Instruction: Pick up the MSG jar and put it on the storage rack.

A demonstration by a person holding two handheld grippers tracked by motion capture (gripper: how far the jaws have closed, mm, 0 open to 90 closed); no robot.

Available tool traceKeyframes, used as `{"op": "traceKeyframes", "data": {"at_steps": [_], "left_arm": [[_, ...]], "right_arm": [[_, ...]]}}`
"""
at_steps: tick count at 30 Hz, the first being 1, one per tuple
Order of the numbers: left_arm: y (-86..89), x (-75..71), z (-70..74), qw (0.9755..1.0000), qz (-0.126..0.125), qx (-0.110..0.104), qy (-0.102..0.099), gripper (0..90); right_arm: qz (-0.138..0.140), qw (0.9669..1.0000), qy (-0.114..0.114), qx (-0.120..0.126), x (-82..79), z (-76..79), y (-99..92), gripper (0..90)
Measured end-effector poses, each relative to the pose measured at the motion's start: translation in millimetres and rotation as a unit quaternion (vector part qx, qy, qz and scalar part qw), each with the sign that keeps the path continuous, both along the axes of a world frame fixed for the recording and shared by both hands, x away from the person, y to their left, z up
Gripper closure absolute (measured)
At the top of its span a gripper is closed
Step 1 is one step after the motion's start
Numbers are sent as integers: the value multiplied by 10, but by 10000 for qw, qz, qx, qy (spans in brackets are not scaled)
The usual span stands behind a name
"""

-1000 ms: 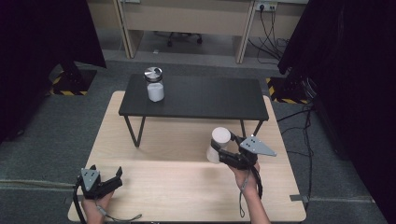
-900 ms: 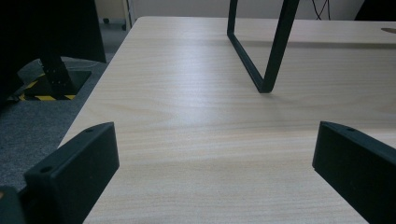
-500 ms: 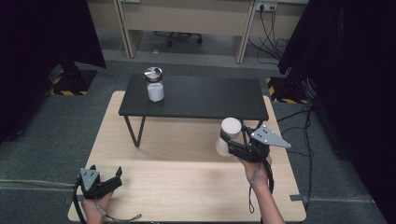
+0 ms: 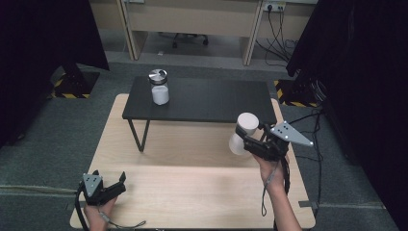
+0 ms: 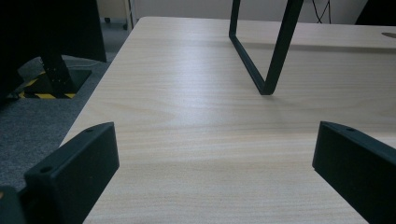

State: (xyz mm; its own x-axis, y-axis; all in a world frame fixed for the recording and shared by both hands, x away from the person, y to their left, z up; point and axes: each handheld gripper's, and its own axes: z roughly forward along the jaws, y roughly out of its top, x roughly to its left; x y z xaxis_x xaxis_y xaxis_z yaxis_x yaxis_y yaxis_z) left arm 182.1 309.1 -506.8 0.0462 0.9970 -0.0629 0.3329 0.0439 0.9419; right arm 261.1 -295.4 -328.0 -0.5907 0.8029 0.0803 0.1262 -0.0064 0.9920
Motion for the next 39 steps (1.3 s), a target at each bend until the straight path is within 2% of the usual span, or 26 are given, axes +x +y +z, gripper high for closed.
{"op": "traceKeyframes", "data": {"at_steps": [14, 19, 26, 32, 39], "left_arm": [[-9, 0, -1, 10000, 41, -16, -2, 0], [6, -11, -11, 10000, 16, -69, -48, 0], [5, -19, -13, 9999, 72, -121, -57, 0], [-3, -13, -9, 9999, 77, -85, -36, 0], [-4, 12, 8, 9998, 132, -123, 27, 0]], "right_arm": [[-274, 9996, -88, 23, 20, 311, -14, 333], [-367, 9991, -149, -140, 89, 442, 39, 334], [-423, 9989, -128, -176, 165, 475, 85, 334], [-486, 9988, -84, 17, 275, 470, 104, 334], [-588, 9983, -47, -5, 405, 511, 129, 334]]}}
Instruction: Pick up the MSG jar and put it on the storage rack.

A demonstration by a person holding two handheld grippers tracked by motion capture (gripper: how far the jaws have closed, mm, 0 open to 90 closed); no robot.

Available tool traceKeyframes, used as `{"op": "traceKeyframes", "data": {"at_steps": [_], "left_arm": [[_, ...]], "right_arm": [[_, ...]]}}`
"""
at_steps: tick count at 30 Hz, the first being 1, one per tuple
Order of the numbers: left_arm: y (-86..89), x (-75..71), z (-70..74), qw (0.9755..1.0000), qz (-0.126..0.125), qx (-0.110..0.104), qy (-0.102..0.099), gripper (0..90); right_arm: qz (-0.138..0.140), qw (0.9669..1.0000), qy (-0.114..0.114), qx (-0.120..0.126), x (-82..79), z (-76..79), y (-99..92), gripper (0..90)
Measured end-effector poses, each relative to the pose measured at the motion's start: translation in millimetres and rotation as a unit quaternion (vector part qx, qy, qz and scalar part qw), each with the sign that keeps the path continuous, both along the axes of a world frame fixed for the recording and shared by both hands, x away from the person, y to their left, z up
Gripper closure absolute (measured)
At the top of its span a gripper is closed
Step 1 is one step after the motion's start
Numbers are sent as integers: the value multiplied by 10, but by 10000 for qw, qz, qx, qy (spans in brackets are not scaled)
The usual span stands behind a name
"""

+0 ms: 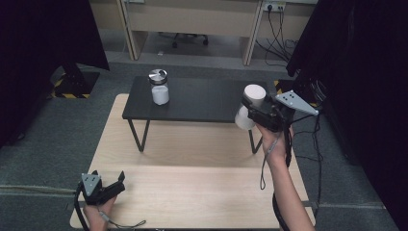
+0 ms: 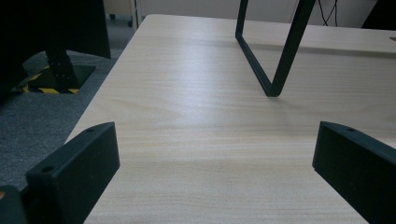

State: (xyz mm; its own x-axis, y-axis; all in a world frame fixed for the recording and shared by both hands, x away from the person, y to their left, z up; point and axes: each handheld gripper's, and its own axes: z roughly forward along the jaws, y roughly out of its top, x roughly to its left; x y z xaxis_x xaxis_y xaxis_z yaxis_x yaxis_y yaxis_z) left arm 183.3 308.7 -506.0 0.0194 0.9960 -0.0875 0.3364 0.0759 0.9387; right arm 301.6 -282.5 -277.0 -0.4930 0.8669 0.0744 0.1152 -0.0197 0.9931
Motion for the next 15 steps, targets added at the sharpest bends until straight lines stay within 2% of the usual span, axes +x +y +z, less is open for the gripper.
{"op": "traceKeyframes", "data": {"at_steps": [15], "left_arm": [[-15, 19, 10, 9999, 120, -54, 39, 0]], "right_arm": [[-205, 9996, 25, -205, 276, 49, 96, 334]]}}
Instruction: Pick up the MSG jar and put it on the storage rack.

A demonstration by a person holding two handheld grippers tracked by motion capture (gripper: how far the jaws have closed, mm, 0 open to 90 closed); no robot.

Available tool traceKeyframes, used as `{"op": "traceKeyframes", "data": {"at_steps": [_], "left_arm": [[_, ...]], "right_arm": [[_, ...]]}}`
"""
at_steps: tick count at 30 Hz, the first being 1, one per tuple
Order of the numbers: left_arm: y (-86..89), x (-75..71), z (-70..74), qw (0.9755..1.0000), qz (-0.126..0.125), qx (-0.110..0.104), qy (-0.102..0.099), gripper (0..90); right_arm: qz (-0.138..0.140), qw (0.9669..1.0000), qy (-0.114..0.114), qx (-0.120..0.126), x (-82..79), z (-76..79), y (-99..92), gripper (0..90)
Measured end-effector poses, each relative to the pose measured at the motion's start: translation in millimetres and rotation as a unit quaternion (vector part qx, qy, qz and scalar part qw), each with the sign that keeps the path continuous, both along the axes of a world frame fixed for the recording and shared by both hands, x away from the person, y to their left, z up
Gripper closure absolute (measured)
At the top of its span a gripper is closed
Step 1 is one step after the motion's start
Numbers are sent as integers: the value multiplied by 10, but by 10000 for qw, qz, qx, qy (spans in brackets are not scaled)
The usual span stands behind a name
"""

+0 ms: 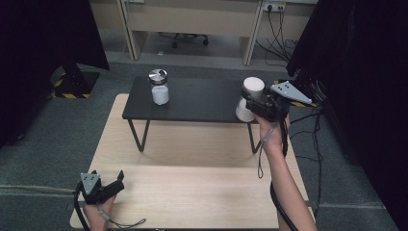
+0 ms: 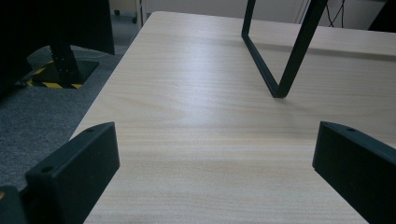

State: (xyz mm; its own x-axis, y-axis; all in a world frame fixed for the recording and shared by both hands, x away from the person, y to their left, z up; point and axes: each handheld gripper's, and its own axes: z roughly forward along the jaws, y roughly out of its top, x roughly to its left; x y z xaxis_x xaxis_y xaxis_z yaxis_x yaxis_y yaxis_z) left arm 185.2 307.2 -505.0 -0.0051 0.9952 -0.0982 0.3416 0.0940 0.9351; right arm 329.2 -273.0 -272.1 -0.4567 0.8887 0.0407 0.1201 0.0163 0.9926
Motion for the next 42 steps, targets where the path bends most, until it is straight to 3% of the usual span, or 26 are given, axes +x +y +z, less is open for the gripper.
{"op": "traceKeyframes", "data": {"at_steps": [9, 20, 30, 42], "left_arm": [[-6, -9, -2, 10000, -5, 36, -12, 0], [-2, -9, -6, 10000, 9, 10, -25, 0], [-4, 8, 0, 10000, -8, 33, 7, 0], [3, 12, -2, 10000, -37, 29, 6, 0]], "right_arm": [[-10, 10000, -5, -76, 150, 21, 91, 333], [-76, 10000, 34, 44, 355, -6, 127, 334], [-91, 9998, 120, 93, 451, -1, 78, 333], [-23, 10000, -1, 74, 483, -63, 54, 335]]}}
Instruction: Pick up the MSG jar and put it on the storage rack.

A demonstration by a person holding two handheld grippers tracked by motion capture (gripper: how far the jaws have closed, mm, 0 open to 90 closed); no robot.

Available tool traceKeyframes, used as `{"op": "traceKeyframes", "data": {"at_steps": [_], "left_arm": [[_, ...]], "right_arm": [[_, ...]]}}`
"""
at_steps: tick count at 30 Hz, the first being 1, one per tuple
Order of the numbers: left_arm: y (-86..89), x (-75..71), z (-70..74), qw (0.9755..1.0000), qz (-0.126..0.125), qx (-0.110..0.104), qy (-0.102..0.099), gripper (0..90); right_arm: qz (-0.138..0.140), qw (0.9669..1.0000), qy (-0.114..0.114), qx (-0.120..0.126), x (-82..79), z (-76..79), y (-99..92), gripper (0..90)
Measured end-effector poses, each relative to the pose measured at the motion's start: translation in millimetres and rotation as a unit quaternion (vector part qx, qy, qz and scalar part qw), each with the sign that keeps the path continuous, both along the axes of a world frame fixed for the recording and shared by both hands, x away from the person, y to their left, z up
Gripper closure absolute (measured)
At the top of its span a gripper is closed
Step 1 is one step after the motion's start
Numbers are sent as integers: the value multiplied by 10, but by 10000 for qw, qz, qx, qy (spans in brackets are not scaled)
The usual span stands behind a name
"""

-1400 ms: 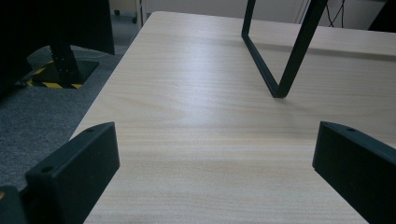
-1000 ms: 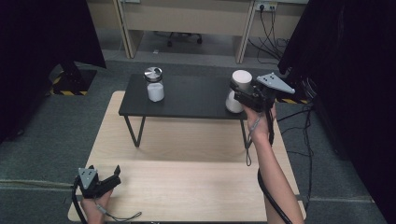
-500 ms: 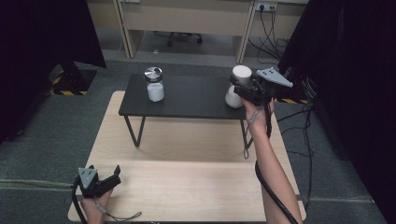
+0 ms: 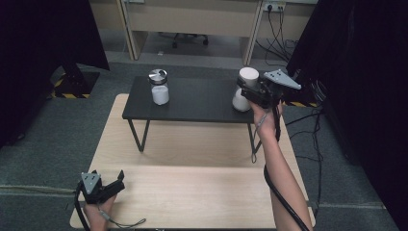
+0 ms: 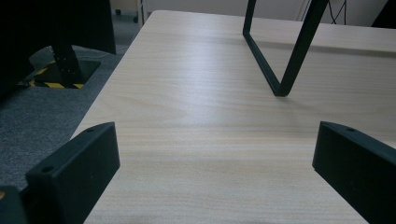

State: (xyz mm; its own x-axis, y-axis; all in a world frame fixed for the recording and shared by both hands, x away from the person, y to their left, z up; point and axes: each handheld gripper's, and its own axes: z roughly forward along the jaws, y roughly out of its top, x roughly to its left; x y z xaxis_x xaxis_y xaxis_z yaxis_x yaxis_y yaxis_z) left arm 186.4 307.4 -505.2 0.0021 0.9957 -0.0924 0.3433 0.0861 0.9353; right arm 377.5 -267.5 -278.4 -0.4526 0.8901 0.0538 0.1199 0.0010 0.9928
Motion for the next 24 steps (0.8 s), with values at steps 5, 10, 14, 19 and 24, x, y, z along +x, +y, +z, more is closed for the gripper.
{"op": "traceKeyframes", "data": {"at_steps": [5, 10, 14, 19, 24], "left_arm": [[5, -5, -2, 10000, -28, 2, -8, 0], [5, -6, -2, 10000, -31, 2, -6, 0], [1, -7, -2, 10000, -41, 25, -3, 0], [-1, -7, -1, 10000, -32, 28, -1, 0], [-4, -9, -2, 10000, -25, 31, -1, 0]], "right_arm": [[65, 10000, -67, 34, 8, -43, -39, 335], [66, 10000, -43, 21, 18, -26, -32, 334], [136, 9999, -66, 65, 17, -50, -74, 328], [31, 9998, -200, 92, -17, -90, -17, 158], [-222, 9991, -353, -20, -41, -148, 106, 3]]}}
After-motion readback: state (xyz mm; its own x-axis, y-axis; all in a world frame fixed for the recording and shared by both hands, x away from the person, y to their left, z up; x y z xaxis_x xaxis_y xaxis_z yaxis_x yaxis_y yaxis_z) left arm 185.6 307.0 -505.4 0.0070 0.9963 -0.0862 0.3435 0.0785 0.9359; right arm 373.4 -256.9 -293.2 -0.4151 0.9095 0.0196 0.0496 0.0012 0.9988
